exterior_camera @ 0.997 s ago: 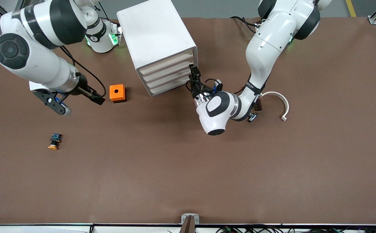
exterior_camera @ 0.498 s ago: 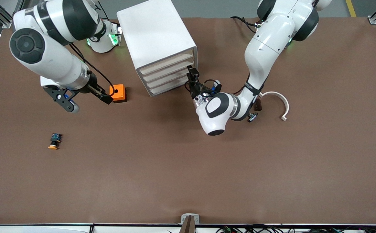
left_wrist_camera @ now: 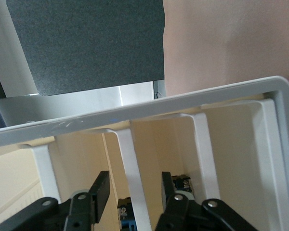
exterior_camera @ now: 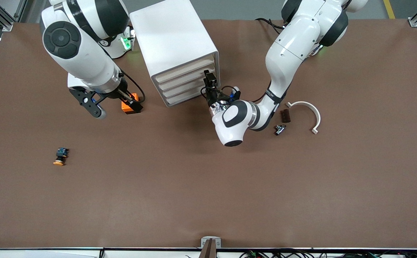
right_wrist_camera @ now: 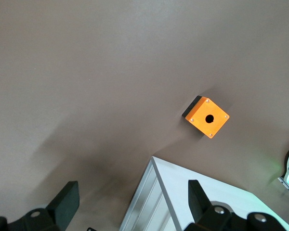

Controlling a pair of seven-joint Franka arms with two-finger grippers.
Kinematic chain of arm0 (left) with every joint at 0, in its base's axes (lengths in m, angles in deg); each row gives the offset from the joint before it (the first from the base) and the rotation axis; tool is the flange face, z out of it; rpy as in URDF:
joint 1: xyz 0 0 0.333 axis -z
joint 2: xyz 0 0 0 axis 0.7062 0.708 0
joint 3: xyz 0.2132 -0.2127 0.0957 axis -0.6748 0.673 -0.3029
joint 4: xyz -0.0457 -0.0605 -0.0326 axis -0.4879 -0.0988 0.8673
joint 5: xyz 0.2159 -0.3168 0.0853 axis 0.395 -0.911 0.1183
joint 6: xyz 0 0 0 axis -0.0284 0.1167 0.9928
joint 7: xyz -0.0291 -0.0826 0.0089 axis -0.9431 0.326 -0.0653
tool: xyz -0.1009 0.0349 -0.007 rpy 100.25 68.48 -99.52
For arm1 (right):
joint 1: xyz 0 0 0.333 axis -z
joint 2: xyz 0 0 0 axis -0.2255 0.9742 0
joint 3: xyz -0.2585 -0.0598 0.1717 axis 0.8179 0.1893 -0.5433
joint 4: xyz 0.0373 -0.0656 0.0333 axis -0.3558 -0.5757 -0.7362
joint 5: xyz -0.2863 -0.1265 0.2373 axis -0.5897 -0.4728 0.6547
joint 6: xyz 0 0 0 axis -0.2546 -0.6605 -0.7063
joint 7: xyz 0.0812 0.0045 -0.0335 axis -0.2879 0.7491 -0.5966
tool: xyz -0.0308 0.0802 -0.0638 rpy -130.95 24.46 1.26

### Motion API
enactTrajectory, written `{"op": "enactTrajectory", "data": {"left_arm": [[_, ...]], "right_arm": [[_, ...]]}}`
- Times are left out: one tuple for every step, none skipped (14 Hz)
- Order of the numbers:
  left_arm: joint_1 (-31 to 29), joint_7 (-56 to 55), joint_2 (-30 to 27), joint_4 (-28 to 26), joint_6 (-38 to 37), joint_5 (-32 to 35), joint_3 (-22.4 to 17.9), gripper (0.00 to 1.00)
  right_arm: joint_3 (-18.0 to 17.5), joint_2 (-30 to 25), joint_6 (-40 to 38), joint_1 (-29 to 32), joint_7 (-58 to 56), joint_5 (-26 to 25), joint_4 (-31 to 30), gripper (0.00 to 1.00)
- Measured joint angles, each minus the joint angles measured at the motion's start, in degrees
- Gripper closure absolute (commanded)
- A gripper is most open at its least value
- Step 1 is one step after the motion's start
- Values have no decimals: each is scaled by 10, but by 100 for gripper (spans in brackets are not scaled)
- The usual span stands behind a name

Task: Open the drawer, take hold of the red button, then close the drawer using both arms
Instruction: 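Pull the drawer open with the left gripper while the right gripper approaches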

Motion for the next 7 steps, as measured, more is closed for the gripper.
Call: {"op": "enactTrajectory", "data": {"left_arm": [[5,0,0,0,0,0,0,49],[10,0,0,0,1,0,0,50],[14,0,0,0,1,0,0,52],[19,0,1,0,1,0,0,54],[24,0,2,0,1,0,0,59],[28,0,3,0,1,0,0,63],[32,0,4,0,1,0,0,68]], "right_arm": [[0,0,1,-1,2,0,0,0],[0,0,1,-1,3,0,0,0],[1,0,1,-1,4,0,0,0],[1,0,1,-2,6,0,0,0],[1,1,2,-3,11,0,-1,0],[1,2,3,-7,18,0,-1,0],[1,4,7,-12,25,0,-2,0]]}}
